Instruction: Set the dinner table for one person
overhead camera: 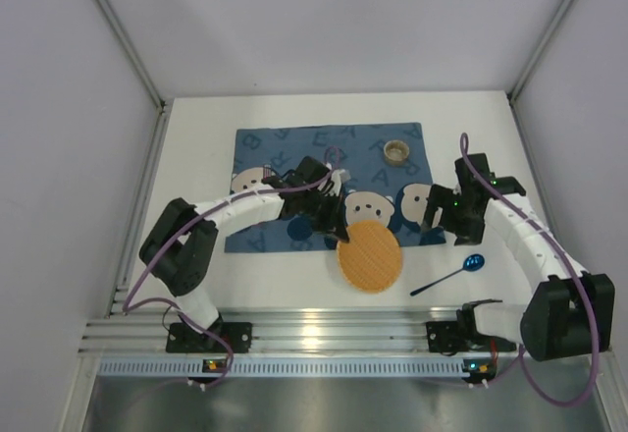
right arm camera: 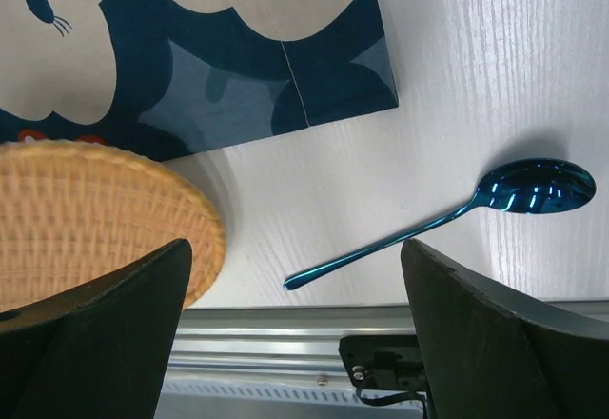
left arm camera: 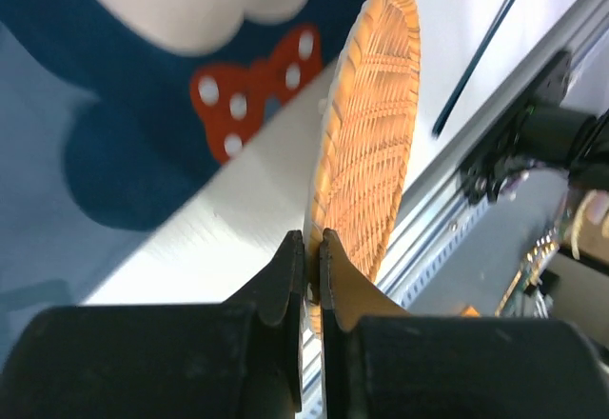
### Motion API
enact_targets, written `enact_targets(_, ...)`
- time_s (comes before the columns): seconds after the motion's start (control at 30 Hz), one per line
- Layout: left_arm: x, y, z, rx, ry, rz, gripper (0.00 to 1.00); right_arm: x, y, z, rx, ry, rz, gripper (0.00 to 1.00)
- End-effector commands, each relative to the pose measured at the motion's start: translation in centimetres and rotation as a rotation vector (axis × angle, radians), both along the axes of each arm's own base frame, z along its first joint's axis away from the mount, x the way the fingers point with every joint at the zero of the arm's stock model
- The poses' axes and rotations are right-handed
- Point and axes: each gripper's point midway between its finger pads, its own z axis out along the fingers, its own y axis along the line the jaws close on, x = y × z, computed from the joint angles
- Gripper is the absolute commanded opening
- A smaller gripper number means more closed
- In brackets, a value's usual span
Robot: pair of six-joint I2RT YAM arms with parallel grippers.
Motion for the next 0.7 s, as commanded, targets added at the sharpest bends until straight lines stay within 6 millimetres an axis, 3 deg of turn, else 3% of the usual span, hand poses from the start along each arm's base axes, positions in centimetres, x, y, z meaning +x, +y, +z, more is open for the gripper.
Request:
enact_targets(0.0,4.0,0.3,4.0,0.000,-0.116,0.038,0.00,1.3,0.4,0.5,0.019,-0.052,0.024,0.91)
enact_targets(0.03,5.3,-0.1,5.4,-0.019,-0.150,0.049,0.00,1.4,0.4,0.5,0.021,-0.053,0.028,0.91)
enact_targets(0.17,9.4,1.5,6.0,0.009,-0.191,0.113,0.00,1.0,0.7,0.2,0.044,-0.053,0.036,0.91)
enact_targets(0.47,17.8,5.8,5.8,0.098,-0.254,0.288,0.00,0.1,1.4,0.7,0.090,-0.071,0.043,0.91)
enact_targets(0.67,21.3,8.7,4.4,0.080,-0.217,0.371,0.00,0.3,0.8,1.3,0.063,-0.077,0.049,0.91)
